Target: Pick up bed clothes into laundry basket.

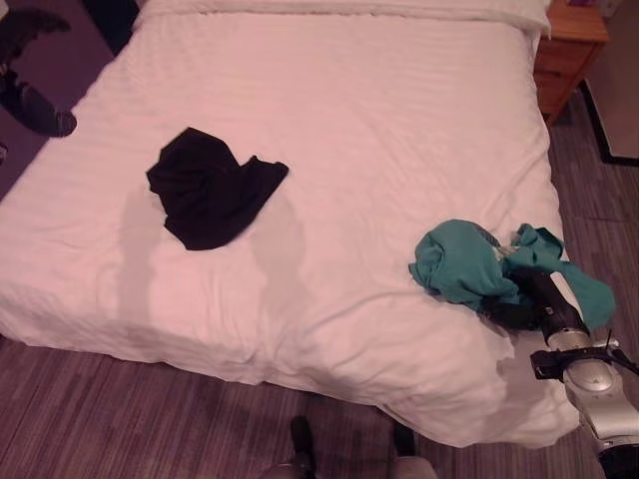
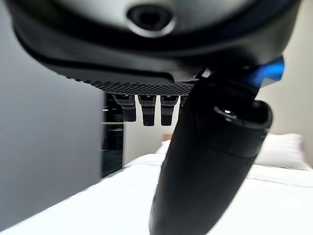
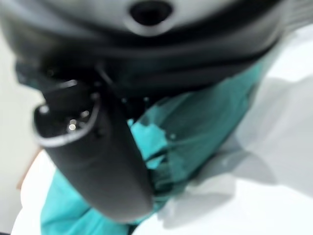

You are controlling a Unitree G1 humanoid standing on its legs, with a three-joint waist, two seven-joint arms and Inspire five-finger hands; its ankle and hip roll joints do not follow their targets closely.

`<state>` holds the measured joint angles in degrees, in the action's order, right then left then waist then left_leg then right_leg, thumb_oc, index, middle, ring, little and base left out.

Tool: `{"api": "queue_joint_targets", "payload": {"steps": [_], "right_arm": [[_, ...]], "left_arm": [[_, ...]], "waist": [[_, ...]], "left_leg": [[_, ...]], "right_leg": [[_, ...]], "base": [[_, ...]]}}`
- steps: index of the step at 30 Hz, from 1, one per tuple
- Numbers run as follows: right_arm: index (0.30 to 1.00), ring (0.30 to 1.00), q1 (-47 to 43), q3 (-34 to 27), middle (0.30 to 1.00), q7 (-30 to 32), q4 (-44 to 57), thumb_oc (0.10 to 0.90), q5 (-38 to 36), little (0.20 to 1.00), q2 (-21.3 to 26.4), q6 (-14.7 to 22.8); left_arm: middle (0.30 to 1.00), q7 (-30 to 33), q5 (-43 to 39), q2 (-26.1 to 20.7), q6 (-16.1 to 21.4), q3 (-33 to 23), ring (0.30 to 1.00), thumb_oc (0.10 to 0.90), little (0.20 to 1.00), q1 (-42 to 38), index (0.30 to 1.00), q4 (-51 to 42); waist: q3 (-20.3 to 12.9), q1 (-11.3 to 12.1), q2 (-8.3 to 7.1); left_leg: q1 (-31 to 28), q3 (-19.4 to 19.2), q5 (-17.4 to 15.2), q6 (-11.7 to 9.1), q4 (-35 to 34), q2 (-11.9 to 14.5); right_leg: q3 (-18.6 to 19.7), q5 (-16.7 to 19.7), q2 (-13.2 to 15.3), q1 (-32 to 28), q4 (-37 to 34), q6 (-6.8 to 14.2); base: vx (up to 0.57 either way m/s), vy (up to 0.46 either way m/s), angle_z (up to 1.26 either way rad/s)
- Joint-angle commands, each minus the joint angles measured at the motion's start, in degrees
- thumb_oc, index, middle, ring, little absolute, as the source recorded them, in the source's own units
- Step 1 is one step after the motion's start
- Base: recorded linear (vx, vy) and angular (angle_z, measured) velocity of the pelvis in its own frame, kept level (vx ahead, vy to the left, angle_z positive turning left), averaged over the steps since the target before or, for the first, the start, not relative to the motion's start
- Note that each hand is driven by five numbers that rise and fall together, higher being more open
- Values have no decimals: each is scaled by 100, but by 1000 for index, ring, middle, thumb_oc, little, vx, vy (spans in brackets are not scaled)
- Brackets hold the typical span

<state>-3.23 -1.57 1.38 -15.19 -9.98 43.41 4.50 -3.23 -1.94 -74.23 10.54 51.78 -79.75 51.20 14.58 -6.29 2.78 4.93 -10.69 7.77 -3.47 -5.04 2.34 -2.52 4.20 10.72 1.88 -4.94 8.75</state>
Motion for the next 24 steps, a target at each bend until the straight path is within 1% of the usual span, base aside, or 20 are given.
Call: {"api": "queue_joint_targets", "payload": {"steps": [1,2,3,4,5,8,9,10,11,12,13,14,16,19,20,21,23,24], "right_arm": [[300,300,-665,-202,300,116,352,400,44,300,546,466],[300,300,-707,-191,300,123,379,400,44,300,582,471],[300,300,-811,-199,300,133,441,400,-24,300,713,513],[300,300,-817,-194,300,133,435,400,-27,300,722,517],[300,300,-850,-191,300,147,442,400,-43,300,771,518],[300,300,-962,-274,300,239,415,400,-135,300,944,520],[300,300,-970,-271,300,240,407,400,-138,300,945,524],[300,300,-975,-306,300,279,397,400,-176,300,976,532],[300,300,-975,-368,300,311,412,400,-307,300,986,563],[300,300,-975,-367,300,311,412,400,-307,300,987,563],[300,300,-946,-417,300,322,449,400,-370,300,995,606],[300,300,-880,-449,300,373,460,400,-425,300,946,628],[300,300,-793,-485,300,420,501,400,-413,300,863,629],[300,300,-655,-519,300,456,603,400,-361,300,651,629],[300,300,-652,-514,300,456,607,400,-360,300,659,628],[300,300,-533,-556,300,455,739,400,-289,300,566,626],[300,300,-443,-609,300,442,807,400,-263,300,504,616],[300,300,-422,-613,300,437,800,400,-263,300,485,617]], "left_arm": [[900,430,44,73,73,-325,900,800,900,-682,900,521],[900,464,35,105,65,-383,900,800,900,-651,900,548],[900,560,2,245,59,-497,900,800,900,-586,900,620],[900,563,5,244,58,-518,900,800,900,-567,900,615],[900,580,52,287,31,-547,900,800,900,-531,900,640],[900,635,343,448,-105,-522,900,800,900,-515,900,1023],[900,638,347,451,-105,-519,900,800,900,-522,900,1027],[900,666,389,499,-117,-543,900,800,900,-504,900,1106],[900,692,520,528,-151,-572,900,800,900,-427,900,1340],[900,692,520,529,-151,-573,900,800,900,-426,900,1340],[900,708,563,545,-160,-646,900,800,900,-312,900,1376],[900,751,504,594,-181,-850,900,800,900,-80,900,1395],[900,767,573,747,-219,-1070,900,800,900,264,900,1459],[900,746,698,960,-297,-1358,900,800,900,701,900,1631],[900,749,702,960,-298,-1384,900,800,900,730,900,1622],[900,668,739,1084,-324,-1591,900,800,900,1034,900,1577],[900,523,683,1212,-341,-1758,900,800,900,1309,900,1550],[726,488,638,1228,-350,-1792,726,684,726,1371,726,1491]], "waist": [[-183,108,-151],[-154,103,-186],[-27,61,-310],[-34,62,-303],[11,49,-334],[238,-56,-543],[233,-51,-543],[294,-83,-625],[352,-141,-751],[348,-140,-750],[404,-176,-833],[463,-201,-980],[528,-242,-1128],[586,-271,-1291],[582,-273,-1283],[606,-266,-1352],[609,-241,-1372],[608,-219,-1361]], "left_leg": [[-302,-32,-153,-157,4,198],[-268,-61,-166,-151,4,199],[-141,-127,-185,-131,4,204],[-134,-131,-185,-130,4,203],[-88,-147,-184,-124,4,205],[114,-221,-168,-104,4,270],[124,-226,-166,-104,4,271],[188,-246,-146,-101,4,298],[298,-297,-122,-109,4,351],[301,-298,-122,-109,4,352],[361,-328,-110,-117,7,392],[491,-337,-103,-114,61,437],[574,-331,-137,-114,111,470],[656,-354,-161,-107,180,506],[656,-357,-166,-107,184,507],[714,-366,-211,-100,262,512],[719,-360,-255,-82,303,498],[708,-359,-267,-76,303,485]], "right_leg": [[97,40,-63,-151,253,470],[127,79,-56,-111,228,485],[176,167,-56,57,199,520],[181,169,-55,67,201,521],[198,193,-62,126,207,529],[272,376,-123,415,243,561],[279,380,-124,428,244,561],[302,445,-147,493,238,567],[330,542,-198,615,215,562],[331,542,-199,620,216,562],[370,592,-228,698,202,566],[384,630,-269,794,180,559],[376,667,-298,834,150,559],[413,730,-346,890,120,555],[416,730,-346,888,119,555],[459,748,-360,921,115,565],[464,705,-357,913,112,559],[448,676,-349,898,107,553]], "base": [[0,87,-11],[-37,118,-27],[-37,118,-30],[-50,106,-30],[-32,42,-14],[-62,78,-15],[-45,33,-12],[-34,26,-20],[-32,25,-17],[-23,47,-18],[-25,38,-14],[-24,50,-15],[11,22,-12],[8,6,-3],[0,0,0],[0,0,0],[18,25,-3],[11,35,-4]]}}
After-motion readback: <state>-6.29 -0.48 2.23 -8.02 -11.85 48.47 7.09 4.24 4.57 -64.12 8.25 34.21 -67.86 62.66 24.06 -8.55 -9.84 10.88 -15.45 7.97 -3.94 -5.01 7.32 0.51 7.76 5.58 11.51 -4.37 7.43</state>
